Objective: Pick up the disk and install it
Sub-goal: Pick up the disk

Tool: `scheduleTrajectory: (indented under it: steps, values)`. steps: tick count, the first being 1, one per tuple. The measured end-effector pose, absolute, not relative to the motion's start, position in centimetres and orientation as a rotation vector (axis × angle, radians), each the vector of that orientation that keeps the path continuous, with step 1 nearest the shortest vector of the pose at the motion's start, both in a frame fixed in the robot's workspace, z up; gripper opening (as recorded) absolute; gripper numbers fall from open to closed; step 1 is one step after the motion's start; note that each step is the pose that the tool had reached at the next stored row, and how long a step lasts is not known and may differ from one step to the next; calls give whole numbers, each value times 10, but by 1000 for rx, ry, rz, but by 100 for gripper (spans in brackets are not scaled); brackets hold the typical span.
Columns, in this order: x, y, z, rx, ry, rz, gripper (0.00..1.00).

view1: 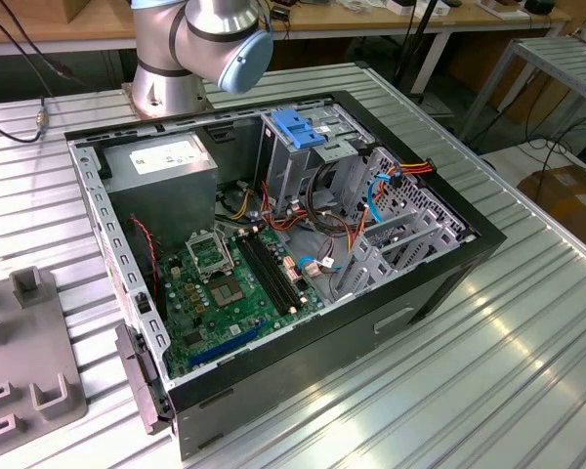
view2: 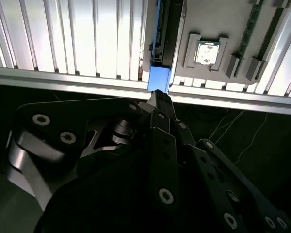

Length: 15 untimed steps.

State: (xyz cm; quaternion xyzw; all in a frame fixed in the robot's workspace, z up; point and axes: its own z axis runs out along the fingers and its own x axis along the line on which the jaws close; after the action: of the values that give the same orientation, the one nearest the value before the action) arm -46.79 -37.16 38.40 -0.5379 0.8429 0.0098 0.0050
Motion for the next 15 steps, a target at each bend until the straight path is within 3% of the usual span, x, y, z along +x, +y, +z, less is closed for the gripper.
scheduleTrajectory:
  steps: [13, 15]
  values:
    - [-468, -372, 381, -1969, 2439, 31, 10]
    - [-468, -372, 380, -2006, 2409, 30, 17]
